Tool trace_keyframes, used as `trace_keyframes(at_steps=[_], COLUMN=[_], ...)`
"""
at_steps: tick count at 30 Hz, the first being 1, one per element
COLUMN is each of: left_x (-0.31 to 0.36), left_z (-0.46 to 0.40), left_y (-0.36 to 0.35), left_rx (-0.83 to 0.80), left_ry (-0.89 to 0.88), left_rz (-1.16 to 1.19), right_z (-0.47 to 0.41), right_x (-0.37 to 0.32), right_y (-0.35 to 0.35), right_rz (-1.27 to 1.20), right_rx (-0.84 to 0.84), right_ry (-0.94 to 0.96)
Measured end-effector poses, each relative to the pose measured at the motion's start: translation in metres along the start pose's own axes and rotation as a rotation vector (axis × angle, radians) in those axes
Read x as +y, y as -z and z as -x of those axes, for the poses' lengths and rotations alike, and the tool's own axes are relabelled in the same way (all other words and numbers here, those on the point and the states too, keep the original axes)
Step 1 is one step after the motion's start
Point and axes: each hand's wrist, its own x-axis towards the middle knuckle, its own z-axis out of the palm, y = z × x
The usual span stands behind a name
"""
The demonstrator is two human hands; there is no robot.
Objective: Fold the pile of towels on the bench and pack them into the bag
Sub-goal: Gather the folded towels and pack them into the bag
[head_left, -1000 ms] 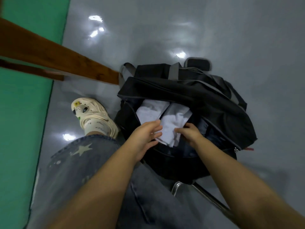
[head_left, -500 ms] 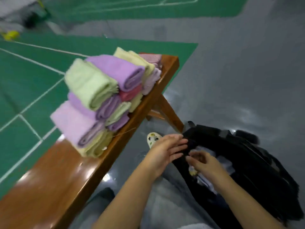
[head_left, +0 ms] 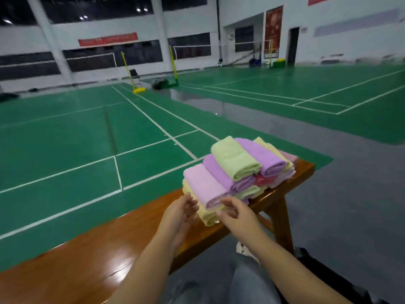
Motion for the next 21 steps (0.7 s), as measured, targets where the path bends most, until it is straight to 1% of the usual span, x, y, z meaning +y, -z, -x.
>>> trace_keyframes(at_steps=[4,7,10,14,21], left_x=[-0.005,-0.008,-0.009,-0.005,-0.005], left_z=[-0.031,-0.047,-0.064,-0.082,-0.11], left_y=[-0.004,-0.014,-0.02,-0.023,-0.032], left_rx=[0.055,0.05,0.063,0.064,-0.011], left_ry=[0.126,0.202,0.274,0.316,0.354], left_rz=[-0.012,0.023,0.029,-0.042,-0.172], right_z=[-0.022,-0.035,-0.047,-0.053,-0.058], right_x=[0.002,0.009,0.016,0.026,0.031], right_y=[-0.006,-0.01,-0.01,-0.007,0.0], right_rz=[0.269,0.336,0.353,0.301,-0.007], right_rx=[-0.017,-0.077,-0.119,-0.105,-0.061], right_ry=[0.092,0.115,0.075,0.073,-0.031])
